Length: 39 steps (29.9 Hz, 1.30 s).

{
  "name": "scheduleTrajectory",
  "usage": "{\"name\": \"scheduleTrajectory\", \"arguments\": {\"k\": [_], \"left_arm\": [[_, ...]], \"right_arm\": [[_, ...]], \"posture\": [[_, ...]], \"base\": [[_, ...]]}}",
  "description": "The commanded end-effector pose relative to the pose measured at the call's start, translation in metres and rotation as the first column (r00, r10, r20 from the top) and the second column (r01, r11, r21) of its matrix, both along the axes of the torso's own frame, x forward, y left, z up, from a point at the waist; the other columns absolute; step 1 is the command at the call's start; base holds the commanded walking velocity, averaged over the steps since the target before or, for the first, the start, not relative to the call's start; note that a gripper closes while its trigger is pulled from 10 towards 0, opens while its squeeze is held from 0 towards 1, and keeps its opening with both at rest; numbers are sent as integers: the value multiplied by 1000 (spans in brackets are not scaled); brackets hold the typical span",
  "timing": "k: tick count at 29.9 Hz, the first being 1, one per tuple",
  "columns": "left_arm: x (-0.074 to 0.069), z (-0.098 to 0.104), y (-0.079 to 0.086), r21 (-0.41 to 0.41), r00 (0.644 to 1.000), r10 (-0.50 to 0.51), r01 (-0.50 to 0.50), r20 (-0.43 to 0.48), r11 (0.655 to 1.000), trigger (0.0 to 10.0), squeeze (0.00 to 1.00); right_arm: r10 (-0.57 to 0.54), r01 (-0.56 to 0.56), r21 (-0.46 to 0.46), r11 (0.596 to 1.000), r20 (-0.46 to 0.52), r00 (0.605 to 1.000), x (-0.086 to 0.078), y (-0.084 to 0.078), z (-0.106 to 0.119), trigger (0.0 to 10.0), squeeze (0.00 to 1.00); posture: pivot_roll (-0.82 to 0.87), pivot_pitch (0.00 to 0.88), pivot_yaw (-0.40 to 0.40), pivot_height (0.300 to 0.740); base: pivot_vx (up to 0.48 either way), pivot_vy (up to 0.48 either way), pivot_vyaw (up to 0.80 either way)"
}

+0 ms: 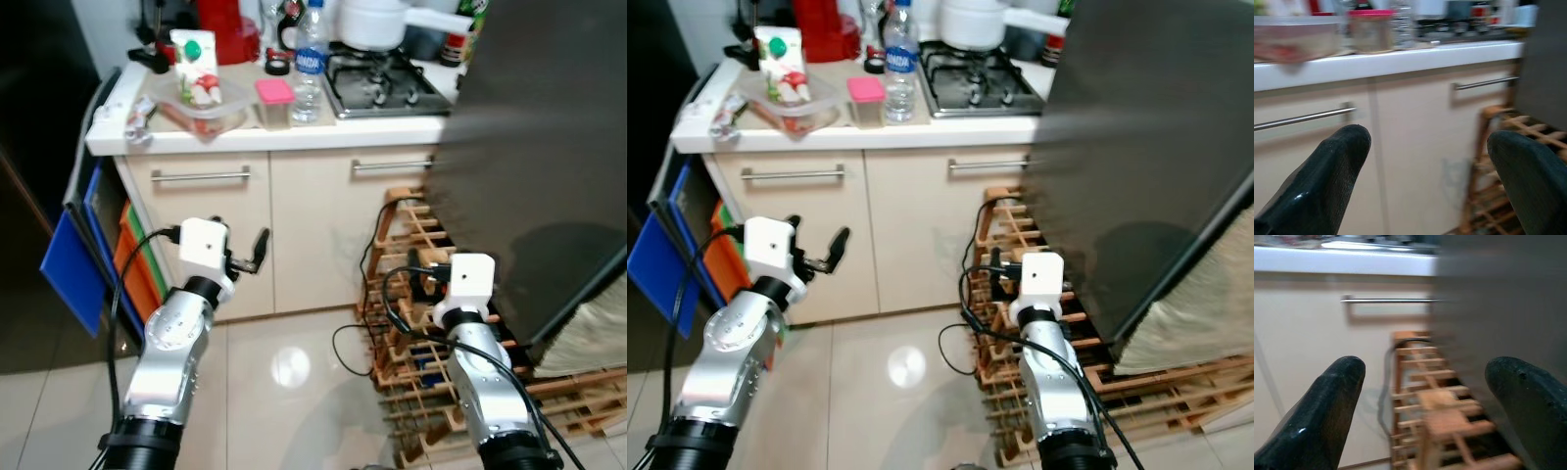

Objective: Restocking fridge

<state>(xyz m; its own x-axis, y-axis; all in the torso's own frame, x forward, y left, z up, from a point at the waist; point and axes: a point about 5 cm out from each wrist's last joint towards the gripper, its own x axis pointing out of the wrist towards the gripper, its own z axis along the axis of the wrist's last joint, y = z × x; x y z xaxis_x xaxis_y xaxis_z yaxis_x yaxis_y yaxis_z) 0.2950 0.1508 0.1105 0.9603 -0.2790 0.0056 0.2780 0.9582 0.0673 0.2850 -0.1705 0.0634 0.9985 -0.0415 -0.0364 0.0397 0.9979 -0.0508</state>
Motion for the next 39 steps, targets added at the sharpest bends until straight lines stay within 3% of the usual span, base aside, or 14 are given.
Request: {"name": "scheduleTrajectory", "arguments": {"k": [1,15,26,28,39], "left_arm": [[1,1,4,5,1000,1,-1,-4,1000,10000,0],[6,5,8,54,999,-44,43,22,998,10000,0],[8,3,1,51,997,-80,79,14,996,10000,0],[7,7,-5,40,990,-137,136,37,990,10000,0],[4,8,-10,42,983,-171,169,59,985,10000,0]], "right_arm": [[3,-3,11,1000,-3,1000,0,1,0,10000,0],[-19,19,6,1000,-5,1000,-1,-5,-3,10000,0],[-58,58,-1,998,-4,998,-2,-13,-4,10000,0],[-66,66,0,998,-3,998,-2,-14,-4,10000,0],[-91,91,1,996,3,996,-2,-16,-3,10000,0]], "posture": [[36,0,-21,740],[30,0,-18,740],[17,0,-14,740],[14,0,-13,740],[10,0,-10,740]], "base": [[0,480,-525],[0,465,-532],[0,0,-534],[0,-480,-531],[0,-480,-531]]}}
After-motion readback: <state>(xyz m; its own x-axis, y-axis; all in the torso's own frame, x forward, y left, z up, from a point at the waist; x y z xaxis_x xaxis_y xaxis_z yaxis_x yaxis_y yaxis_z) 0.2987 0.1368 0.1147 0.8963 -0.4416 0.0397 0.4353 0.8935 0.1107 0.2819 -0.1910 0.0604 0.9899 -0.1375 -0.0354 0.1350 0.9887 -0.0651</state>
